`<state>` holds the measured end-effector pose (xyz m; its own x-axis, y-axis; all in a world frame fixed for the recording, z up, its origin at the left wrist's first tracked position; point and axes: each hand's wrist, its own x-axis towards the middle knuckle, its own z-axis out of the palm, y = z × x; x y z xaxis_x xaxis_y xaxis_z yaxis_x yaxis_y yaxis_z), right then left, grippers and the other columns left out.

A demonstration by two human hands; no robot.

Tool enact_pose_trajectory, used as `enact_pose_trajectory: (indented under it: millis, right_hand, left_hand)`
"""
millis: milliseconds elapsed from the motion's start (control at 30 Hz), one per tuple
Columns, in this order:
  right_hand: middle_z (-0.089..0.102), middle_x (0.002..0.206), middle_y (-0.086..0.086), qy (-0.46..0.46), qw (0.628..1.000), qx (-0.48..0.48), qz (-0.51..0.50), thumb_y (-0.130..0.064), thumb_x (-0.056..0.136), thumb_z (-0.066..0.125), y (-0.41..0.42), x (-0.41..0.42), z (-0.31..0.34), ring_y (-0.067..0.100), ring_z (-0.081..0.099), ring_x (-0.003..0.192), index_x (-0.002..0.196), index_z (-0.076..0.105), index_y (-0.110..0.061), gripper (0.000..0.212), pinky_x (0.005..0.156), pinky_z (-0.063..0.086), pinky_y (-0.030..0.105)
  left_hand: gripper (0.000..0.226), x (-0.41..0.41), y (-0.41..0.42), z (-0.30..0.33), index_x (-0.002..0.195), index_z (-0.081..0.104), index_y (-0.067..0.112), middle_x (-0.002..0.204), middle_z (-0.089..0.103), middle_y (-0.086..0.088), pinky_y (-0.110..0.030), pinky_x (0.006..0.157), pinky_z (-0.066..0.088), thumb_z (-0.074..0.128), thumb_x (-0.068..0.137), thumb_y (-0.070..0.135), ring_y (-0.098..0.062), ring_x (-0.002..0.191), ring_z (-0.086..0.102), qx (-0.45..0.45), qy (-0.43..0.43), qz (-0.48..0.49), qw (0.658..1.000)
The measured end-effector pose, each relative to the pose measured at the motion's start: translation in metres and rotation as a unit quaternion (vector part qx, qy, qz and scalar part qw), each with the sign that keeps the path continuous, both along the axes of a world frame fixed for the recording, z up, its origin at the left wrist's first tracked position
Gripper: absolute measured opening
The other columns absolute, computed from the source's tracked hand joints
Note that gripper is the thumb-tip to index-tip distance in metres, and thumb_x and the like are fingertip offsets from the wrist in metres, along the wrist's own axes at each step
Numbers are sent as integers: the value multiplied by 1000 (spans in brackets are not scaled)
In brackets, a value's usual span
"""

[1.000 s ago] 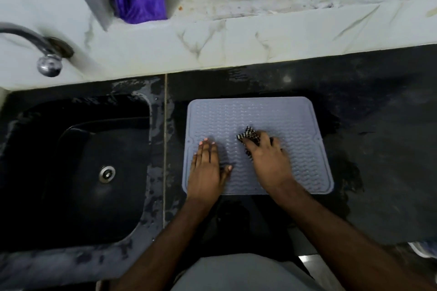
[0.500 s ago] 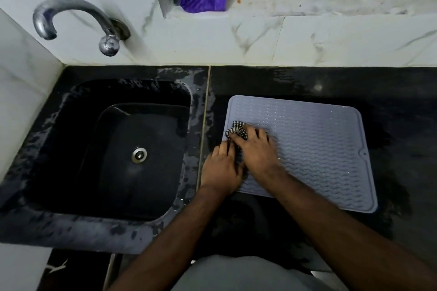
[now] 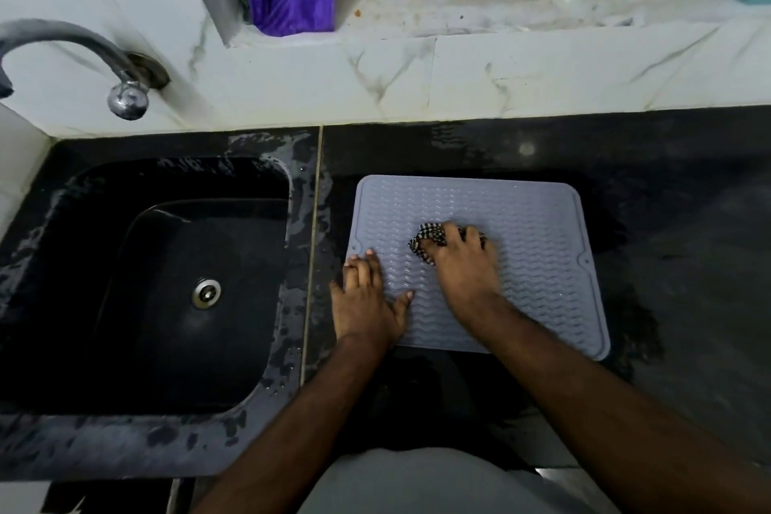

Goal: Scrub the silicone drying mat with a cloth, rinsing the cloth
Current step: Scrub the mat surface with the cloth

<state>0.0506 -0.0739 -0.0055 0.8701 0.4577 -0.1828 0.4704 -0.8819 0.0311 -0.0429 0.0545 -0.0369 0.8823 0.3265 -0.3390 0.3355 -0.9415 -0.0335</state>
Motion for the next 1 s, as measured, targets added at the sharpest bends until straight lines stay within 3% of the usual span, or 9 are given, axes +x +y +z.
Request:
enact_pose_trajectory:
  millis: [133,233,300,433,567,633,700,867,1000]
  right_hand:
    - [38,138,7,-18,1000,-3,-16,-19,93,56,-26,2,-1,32,40,123,136,51,-36,46,97,42,49]
    - [37,140,6,-17,1000,-1,-24,-23,95,54,-46,6,0,31,40,124,136,51,-37,43,98,41,48]
    - [37,141,6,-15,999,7,-31,-23,96,52,-57,9,0,31,39,124,136,51,-37,42,99,41,48]
    - [37,140,5,-10,999,21,-49,-21,95,53,-80,13,-1,30,39,122,135,52,-37,43,99,40,48]
    - [36,141,5,8,998,35,-49,-21,94,53,-101,18,-5,31,38,123,136,49,-40,47,100,39,50]
    - [35,141,5,19,998,46,-44,-23,95,53,-104,21,-5,31,37,123,135,49,-41,44,99,39,50]
    - [33,143,5,24,998,47,-43,-26,91,59,-103,24,-3,32,36,124,135,50,-40,47,99,39,50]
    - [29,147,5,61,997,6,-36,-39,60,88,-118,26,-4,33,35,127,136,46,-39,86,101,38,50]
    - [33,148,3,10,998,19,-57,-34,93,54,-146,30,-7,31,37,128,137,47,-43,45,101,39,47]
  left_hand:
    - [114,13,-18,11,159,1,1,161,20,-27,-57,112,34,2,84,86,-39,150,19,-3,-1,47,999]
    - [121,24,-34,16,159,-18,21,157,13,-40,-65,110,32,-9,64,96,-54,146,18,-39,6,90,995]
    - [115,32,-40,17,152,-31,35,156,5,-45,-70,111,25,-11,58,98,-61,144,15,-64,7,116,991]
    - [117,36,-49,10,151,-31,38,154,-15,-46,-76,112,1,7,63,104,-64,144,-5,-65,61,126,988]
    - [118,38,-57,4,155,-26,22,156,-21,-42,-75,113,-8,10,73,98,-58,145,-22,-10,29,66,997]
    - [98,46,-71,1,158,-20,24,163,-22,-27,-73,115,-3,15,88,83,-47,149,-23,-56,-48,-53,996]
    - [92,52,-90,-3,158,-18,30,165,-28,-12,-71,117,1,24,91,76,-37,152,-24,-126,-57,-119,983]
    - [134,53,-107,-15,155,-28,15,165,-29,-11,-68,119,-3,21,65,101,-35,152,-24,-104,-24,-71,992]
    - [137,61,-109,-12,153,-31,27,165,-29,-11,-73,115,-2,22,56,108,-35,153,-22,-112,-6,-53,992]
